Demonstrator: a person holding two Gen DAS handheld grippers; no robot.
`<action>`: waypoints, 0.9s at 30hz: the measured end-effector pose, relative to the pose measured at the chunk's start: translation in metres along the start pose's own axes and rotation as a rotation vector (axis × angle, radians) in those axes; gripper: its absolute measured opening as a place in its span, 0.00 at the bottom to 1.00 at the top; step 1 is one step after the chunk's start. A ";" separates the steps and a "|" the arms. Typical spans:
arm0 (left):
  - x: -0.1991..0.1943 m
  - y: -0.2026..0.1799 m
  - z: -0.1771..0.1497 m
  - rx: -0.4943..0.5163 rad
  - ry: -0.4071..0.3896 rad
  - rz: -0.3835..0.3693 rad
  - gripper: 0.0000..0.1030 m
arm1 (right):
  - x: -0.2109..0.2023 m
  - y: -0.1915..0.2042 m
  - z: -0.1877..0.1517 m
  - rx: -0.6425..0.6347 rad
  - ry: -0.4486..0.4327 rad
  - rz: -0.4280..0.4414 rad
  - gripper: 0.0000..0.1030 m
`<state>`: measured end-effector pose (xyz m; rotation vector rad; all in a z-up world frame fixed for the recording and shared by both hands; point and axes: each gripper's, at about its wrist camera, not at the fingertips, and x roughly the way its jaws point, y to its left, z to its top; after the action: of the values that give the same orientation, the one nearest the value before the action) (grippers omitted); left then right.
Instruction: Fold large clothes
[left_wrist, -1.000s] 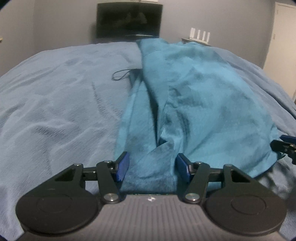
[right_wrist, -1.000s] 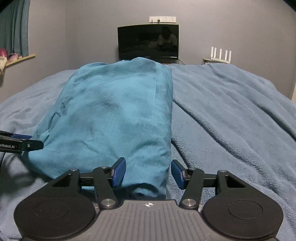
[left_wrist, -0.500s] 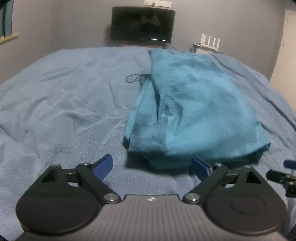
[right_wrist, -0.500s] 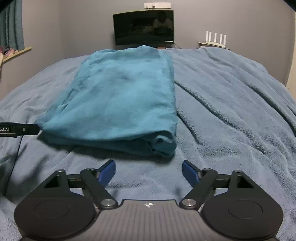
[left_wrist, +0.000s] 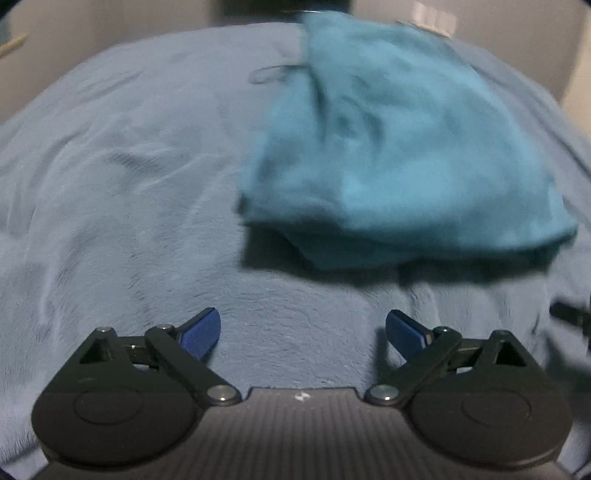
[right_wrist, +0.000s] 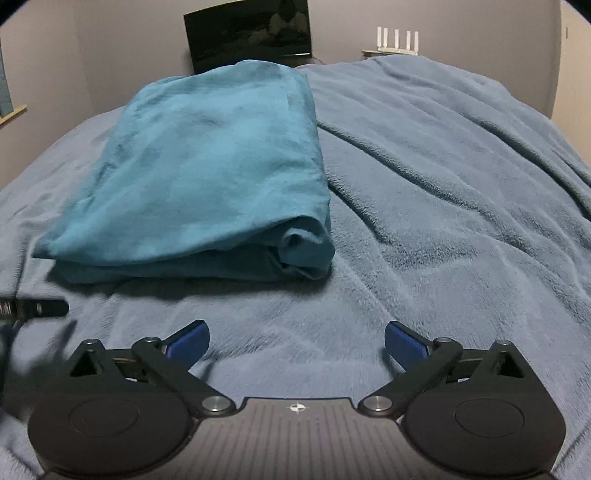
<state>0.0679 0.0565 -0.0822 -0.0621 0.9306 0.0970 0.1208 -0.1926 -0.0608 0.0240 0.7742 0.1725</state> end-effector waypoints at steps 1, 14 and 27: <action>-0.002 -0.009 -0.001 0.051 -0.015 -0.003 0.94 | 0.003 -0.001 0.000 0.003 -0.004 0.002 0.99; -0.020 -0.024 -0.006 0.156 -0.109 -0.018 0.94 | 0.004 0.013 -0.001 -0.082 -0.049 0.015 0.99; -0.023 -0.023 -0.007 0.146 -0.113 -0.019 0.94 | 0.001 0.012 0.000 -0.094 -0.056 0.011 0.99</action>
<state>0.0509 0.0319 -0.0678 0.0687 0.8220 0.0144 0.1195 -0.1804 -0.0601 -0.0552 0.7093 0.2174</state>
